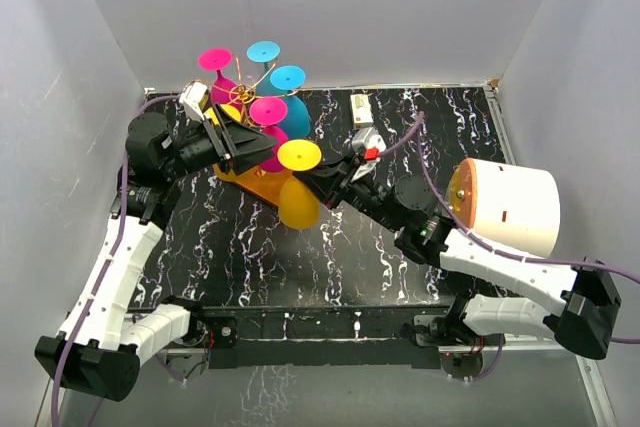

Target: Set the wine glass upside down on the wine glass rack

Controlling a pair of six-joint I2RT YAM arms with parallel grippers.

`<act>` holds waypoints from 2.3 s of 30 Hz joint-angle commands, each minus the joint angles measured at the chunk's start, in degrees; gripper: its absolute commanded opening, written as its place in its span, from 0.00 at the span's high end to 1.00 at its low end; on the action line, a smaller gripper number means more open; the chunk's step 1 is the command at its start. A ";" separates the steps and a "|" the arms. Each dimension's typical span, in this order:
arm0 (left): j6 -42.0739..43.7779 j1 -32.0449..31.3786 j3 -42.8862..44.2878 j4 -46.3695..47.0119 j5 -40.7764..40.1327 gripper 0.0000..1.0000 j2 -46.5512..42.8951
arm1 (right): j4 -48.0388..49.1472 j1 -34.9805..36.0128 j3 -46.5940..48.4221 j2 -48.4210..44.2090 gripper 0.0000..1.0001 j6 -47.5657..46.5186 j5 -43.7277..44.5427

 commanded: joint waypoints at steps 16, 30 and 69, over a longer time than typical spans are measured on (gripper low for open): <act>-2.99 -0.30 -3.22 0.19 4.01 0.72 -3.18 | 5.56 0.48 4.63 4.92 1.00 3.38 -6.05; -1.56 -0.44 -2.08 -1.54 2.25 1.00 -4.72 | 6.92 0.63 5.71 7.35 1.00 6.76 -6.25; 15.44 -0.38 14.35 -35.69 -57.94 1.00 -13.79 | -13.47 0.60 -4.85 -19.44 0.24 10.86 0.15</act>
